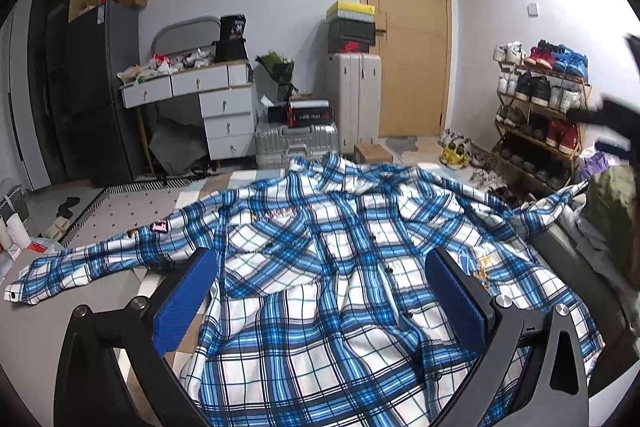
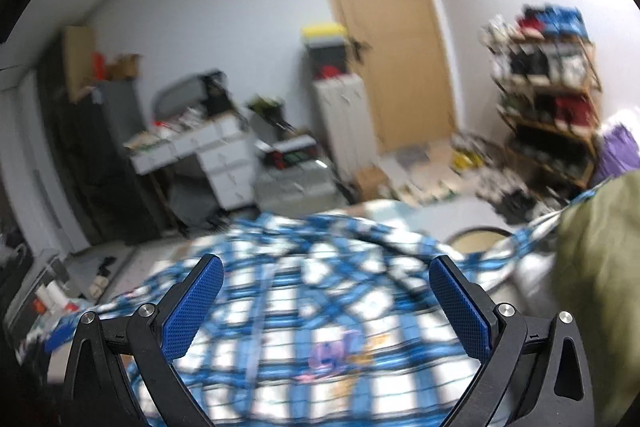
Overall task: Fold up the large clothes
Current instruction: 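Grasp the plaid shirt's sleeve cuff with the right gripper and lift it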
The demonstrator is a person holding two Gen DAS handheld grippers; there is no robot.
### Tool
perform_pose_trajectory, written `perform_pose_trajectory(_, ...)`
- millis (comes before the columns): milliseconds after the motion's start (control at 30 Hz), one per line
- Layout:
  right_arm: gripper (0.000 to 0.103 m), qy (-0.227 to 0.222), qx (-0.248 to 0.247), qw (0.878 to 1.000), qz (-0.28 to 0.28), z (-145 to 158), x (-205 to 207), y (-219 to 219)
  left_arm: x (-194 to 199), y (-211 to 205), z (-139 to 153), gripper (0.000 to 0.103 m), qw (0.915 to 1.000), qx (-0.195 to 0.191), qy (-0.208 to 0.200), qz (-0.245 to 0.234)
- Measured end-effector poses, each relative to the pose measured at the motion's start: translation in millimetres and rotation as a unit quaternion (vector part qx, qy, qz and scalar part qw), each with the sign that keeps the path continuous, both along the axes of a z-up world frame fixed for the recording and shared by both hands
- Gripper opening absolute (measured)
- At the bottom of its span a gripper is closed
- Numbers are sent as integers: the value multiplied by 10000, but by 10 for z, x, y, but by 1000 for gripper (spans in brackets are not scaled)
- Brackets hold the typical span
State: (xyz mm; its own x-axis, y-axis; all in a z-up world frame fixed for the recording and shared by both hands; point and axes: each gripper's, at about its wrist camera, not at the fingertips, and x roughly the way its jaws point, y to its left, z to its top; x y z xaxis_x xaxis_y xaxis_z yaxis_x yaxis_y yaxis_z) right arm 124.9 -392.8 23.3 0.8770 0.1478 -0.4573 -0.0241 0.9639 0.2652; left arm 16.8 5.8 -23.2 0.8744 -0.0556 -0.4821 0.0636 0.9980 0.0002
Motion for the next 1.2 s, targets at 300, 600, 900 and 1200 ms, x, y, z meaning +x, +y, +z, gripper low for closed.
perform_pose_trajectory(300,103,2979,-37,9451,-1344,-231,1563,-1656,116,-84,-42,102,9992,101,310,-231)
perform_pose_trajectory(600,100,4953,1055,8423,-1846,-920,1967,-2891,232,-166,-207,102,9944,520,799,-466)
perform_pose_trajectory(900,100,5627,-18,8038,-1929,-1274,2219,-3064,269,-167,-262,102,9920,724,921,-472)
perform_pose_trajectory(1200,4,5939,-1110,7826,-1503,-1526,2358,-2577,234,-180,-220,102,9925,802,762,-522)
